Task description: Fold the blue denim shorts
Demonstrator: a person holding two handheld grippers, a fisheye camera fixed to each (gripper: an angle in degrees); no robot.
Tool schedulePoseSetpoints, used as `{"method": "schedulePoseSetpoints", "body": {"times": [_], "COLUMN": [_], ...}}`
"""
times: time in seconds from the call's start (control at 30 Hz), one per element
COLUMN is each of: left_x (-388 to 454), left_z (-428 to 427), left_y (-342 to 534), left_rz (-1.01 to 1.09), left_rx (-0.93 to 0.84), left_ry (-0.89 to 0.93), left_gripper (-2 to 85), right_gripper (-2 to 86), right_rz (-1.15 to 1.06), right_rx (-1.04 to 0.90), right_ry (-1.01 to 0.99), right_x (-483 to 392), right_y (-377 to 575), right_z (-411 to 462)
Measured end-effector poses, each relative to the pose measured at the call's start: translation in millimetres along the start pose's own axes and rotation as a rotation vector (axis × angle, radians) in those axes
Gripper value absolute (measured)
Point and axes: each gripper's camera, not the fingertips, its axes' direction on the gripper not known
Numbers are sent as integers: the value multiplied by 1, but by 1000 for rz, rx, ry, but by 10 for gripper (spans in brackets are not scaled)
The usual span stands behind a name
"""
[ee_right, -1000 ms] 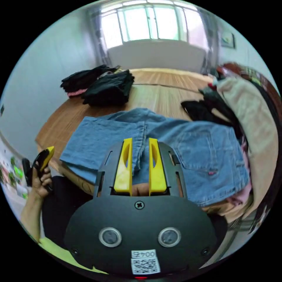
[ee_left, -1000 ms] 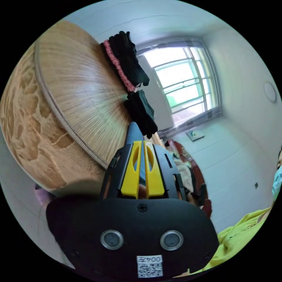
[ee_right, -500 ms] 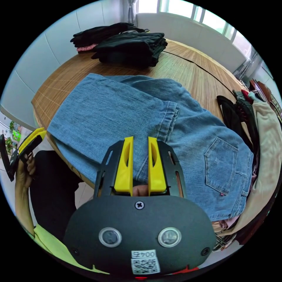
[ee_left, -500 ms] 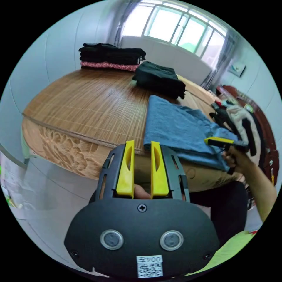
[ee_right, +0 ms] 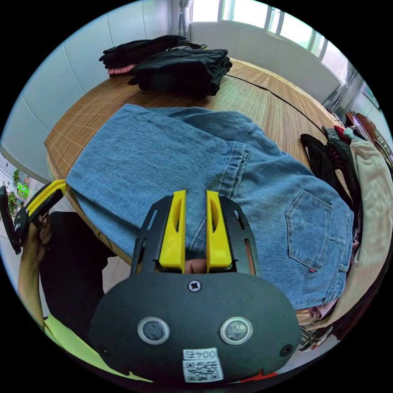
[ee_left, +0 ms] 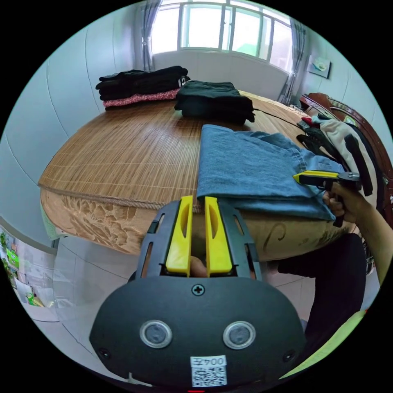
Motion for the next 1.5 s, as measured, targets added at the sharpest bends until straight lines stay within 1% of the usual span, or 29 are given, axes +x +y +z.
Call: {"method": "schedulePoseSetpoints", "body": {"times": [0.13, 0.3, 0.43, 0.6, 0.73, 0.8, 0.93, 1.1, 1.17, 1.23, 1.3, 1.37, 1.43, 1.5], "left_x": [22, 28, 40, 40, 34, 31, 18, -13, -33, -54, -74, -89, -88, -87], "left_z": [10, 15, 23, 30, 44, 47, 47, 59, 51, 35, 23, 25, 42, 71], "left_y": [-2, 2, 0, -4, -13, -18, -28, -49, -62, -71, -90, -130, -167, -204], "left_rz": [59, 87, 124, 111, 123, 153, 279, 252, 230, 190, 130, 78, 73, 80], "left_rx": [-14, -9, -4, 29, 6, -9, -38, -122, -186, -141, -74, -16, -11, -43], "left_ry": [-52, -30, -86, -102, -84, -92, -155, -34, 20, 26, 100, 189, 214, 234], "left_gripper": [43, 65, 70, 67, 58, 53, 62, 55, 45, 44, 49, 66, 78, 87], "right_gripper": [86, 86, 86, 86, 84, 82, 78, 73, 73, 72, 71, 71, 71, 72], "right_rz": [1, 4, 7, 6, 8, 10, 13, 18, 22, 27, 29, 32, 33, 27], "right_rx": [5, 11, 14, 15, 13, 11, -5, 7, 10, 12, 24, 36, 41, 46], "right_ry": [1, -6, -10, -11, -16, -15, -37, -47, -51, -58, -68, -74, -78, -79], "right_x": [-1, 2, 4, 8, 13, 17, 25, 33, 36, 40, 44, 47, 50, 53], "right_y": [-1, 0, 1, 4, 6, 8, 9, 17, 19, 22, 27, 31, 35, 39], "right_z": [-3, -6, -7, -8, -8, -7, -6, -4, -3, -2, 0, 1, 3, 5]}}
